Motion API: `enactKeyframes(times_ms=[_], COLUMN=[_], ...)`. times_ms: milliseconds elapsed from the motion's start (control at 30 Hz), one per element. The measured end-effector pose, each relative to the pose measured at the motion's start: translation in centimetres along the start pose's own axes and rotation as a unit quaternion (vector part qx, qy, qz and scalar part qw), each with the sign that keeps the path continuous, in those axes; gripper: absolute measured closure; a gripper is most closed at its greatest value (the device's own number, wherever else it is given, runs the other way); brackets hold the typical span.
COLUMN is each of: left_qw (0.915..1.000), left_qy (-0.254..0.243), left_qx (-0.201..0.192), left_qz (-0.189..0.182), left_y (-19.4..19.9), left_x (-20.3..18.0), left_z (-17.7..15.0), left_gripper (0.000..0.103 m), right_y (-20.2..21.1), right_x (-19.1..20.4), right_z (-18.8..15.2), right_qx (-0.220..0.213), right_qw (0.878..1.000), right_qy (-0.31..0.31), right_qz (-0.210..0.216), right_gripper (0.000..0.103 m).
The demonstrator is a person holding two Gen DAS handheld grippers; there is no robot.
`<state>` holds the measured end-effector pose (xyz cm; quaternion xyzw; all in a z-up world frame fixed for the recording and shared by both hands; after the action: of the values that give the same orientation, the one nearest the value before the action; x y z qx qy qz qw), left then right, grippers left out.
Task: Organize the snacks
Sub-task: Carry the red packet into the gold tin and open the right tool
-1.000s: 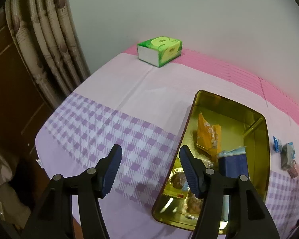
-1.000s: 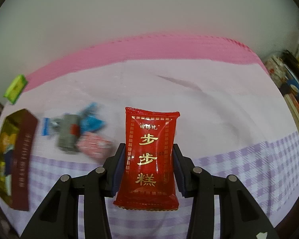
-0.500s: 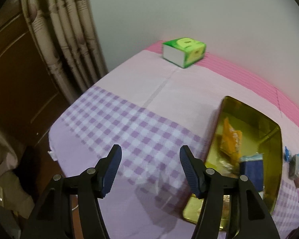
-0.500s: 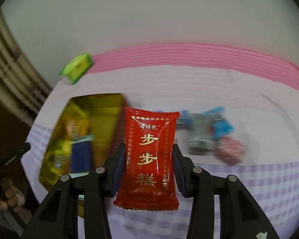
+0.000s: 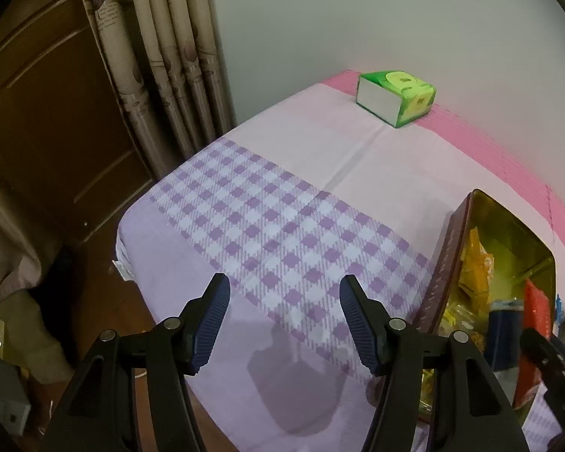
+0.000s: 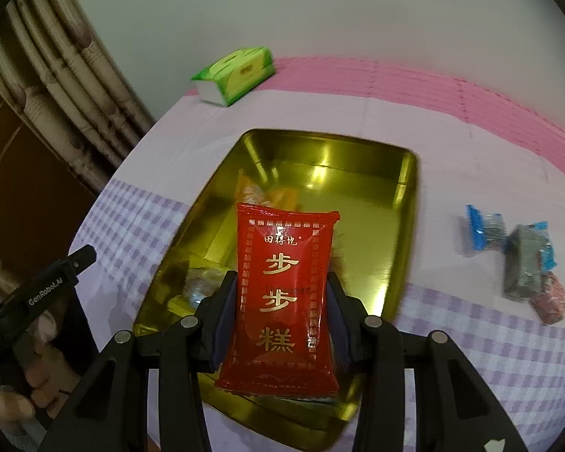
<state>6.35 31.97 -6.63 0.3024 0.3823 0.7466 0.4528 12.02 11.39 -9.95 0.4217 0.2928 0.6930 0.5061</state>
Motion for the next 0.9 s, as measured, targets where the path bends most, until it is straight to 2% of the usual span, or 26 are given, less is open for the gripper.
enactKeyframes(times_ms=[400, 900], left_qw=[0.9999, 1.0], left_qy=[0.009, 0.002], left_qx=[-0.001, -0.001], left_qz=[0.004, 0.001], left_y=[0.0, 0.0], left_x=[0.5, 0.0], left_z=[0.1, 0.1], left_gripper=[0.042, 0.042], right_y=[-2.2, -1.8], right_x=[1.3, 2.2], right_z=[-1.0, -1.9], right_qx=[0.025, 0.03], right_qw=[1.0, 0.999], right_qy=[-0.006, 0.008], right_qz=[0.004, 0.028], right_gripper=[0.061, 0.055])
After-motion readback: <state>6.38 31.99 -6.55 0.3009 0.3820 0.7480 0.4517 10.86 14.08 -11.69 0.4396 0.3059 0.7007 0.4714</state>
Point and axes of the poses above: each gripper's, at about its wrist camera, not at the fingertips, and y roughly against the way its jaws point, x to its left, z to its top, the point moved 9 cm from there along -y, roughly the way its jaws point, and after that the axes turned 8 degrees about -y, right-handed, at the moved point
